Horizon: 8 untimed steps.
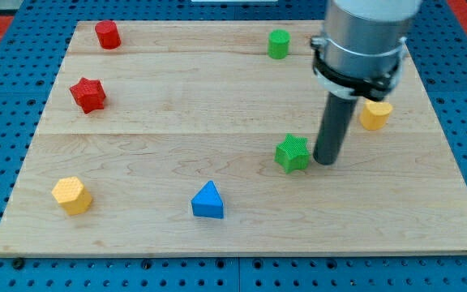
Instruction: Move green star towards green circle
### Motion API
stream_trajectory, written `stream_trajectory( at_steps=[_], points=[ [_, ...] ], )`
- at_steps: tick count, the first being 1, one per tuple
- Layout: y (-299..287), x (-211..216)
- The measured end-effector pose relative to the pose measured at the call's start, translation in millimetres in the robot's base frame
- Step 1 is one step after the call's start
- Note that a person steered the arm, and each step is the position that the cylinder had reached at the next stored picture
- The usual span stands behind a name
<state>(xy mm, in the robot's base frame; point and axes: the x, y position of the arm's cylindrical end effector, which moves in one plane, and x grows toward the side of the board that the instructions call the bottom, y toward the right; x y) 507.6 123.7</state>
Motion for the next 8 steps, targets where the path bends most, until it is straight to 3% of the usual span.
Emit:
stream_trajectory(
  at_steps=[1,2,3,4,5,8],
  points=[
    [-26.0,50.1],
    [-65.9,-13.1],
    [-63.3,-93.9],
    [-46.7,-128.1],
    [-61.7,-80.5],
    [26.4,-103.1]
  ],
)
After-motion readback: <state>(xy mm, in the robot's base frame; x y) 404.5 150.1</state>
